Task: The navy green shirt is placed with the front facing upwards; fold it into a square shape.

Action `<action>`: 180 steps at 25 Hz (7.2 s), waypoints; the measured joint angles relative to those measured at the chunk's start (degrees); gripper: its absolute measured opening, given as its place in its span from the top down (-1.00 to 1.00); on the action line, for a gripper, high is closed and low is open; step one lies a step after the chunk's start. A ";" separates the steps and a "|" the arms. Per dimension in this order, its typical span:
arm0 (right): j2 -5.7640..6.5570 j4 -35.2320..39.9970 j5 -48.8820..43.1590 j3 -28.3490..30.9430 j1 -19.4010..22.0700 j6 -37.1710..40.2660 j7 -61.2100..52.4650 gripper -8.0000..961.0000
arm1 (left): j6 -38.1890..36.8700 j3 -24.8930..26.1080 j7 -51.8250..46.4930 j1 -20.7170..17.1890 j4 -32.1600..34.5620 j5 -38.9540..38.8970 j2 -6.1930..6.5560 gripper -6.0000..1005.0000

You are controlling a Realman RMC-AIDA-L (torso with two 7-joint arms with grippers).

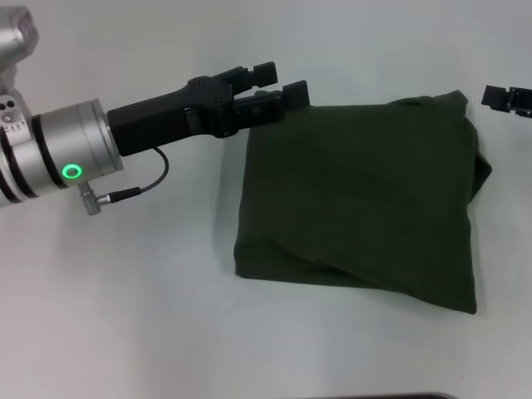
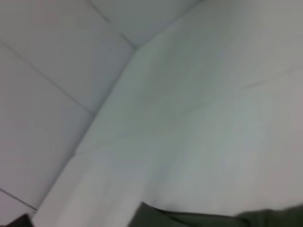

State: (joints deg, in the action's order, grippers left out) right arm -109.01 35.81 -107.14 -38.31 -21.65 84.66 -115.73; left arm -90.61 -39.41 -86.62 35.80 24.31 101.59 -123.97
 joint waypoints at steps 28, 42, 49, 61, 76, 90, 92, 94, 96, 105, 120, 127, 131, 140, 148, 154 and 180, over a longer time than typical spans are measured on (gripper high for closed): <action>-1.35 -4.26 -12.98 2.69 -6.69 -11.00 -10.20 0.15 | 2.51 -0.24 2.10 0.06 1.06 0.01 0.05 -0.88; -2.84 -2.02 -12.94 4.73 -7.46 -9.32 -9.21 0.86 | 3.30 -0.86 1.42 0.18 1.23 0.55 0.37 -0.86; -2.27 -2.19 -13.21 4.98 -6.03 -6.45 -7.63 0.36 | 2.75 -1.22 -0.14 -0.38 1.34 1.50 1.09 -0.88; -1.40 -2.33 -13.35 5.11 -3.03 -4.33 -8.81 -0.21 | 0.56 -0.63 0.19 -3.91 4.16 1.49 1.28 -0.88; -2.24 -4.43 -13.36 4.77 -5.36 -6.16 -9.19 -0.19 | -1.15 -0.59 0.56 -6.85 5.58 1.49 1.34 -0.86; -2.37 -6.27 -13.36 4.09 -6.53 -8.80 -10.49 0.13 | -1.24 -0.58 1.72 -7.28 5.52 1.43 1.32 -0.86; -2.42 -6.28 -13.31 4.05 -6.63 -8.83 -10.49 0.22 | -1.24 -0.57 1.91 -7.34 5.49 1.43 1.30 -0.86; -2.43 -6.25 -13.20 4.04 -6.74 -8.64 -10.49 0.31 | -1.24 -0.60 1.98 -7.38 5.50 1.53 1.25 -0.86; -2.44 -6.24 -13.19 4.09 -6.96 -8.57 -10.49 0.45 | -1.25 -0.74 1.97 -7.40 5.48 1.71 1.25 -0.86; -2.44 -6.10 -13.06 4.71 -8.14 -10.09 -10.48 0.91 | -7.38 -1.88 2.18 -9.71 5.67 5.29 3.14 -0.86; -3.55 -6.29 -13.30 4.10 -10.96 -12.43 -10.48 0.91 | -8.60 -2.51 6.24 -12.06 6.70 13.85 2.92 -0.86; -3.83 -6.00 -13.24 4.42 -10.08 -11.95 -10.37 0.91 | -8.60 -3.13 6.17 -11.73 7.02 13.98 2.82 -0.86; -3.75 -5.86 -12.99 5.38 -9.25 -11.92 -10.23 0.91 | -8.72 -3.76 6.02 -11.62 7.06 14.00 2.77 -0.86; -3.83 -5.89 -12.94 5.31 -9.43 -12.29 -9.96 0.91 | -8.05 -7.06 5.88 -11.30 6.68 14.06 1.82 -0.86; -3.85 -5.98 -12.94 5.29 -9.50 -12.34 -9.88 0.91 | -4.83 -7.20 5.85 -11.28 6.63 14.07 0.53 -0.86; -3.85 -6.02 -12.92 5.44 -9.46 -12.29 -9.86 0.91 | 1.25 -7.23 6.23 -11.78 6.63 14.07 0.11 -0.86; -3.72 -1.24 -8.45 5.70 -10.21 -5.67 -10.39 0.91 | 3.03 -7.17 7.35 -13.46 6.62 13.81 0.05 -0.87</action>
State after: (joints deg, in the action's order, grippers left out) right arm -112.73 34.57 -115.59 -32.61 -31.86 79.00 -126.11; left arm -87.58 -46.58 -79.27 22.34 30.93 115.40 -123.92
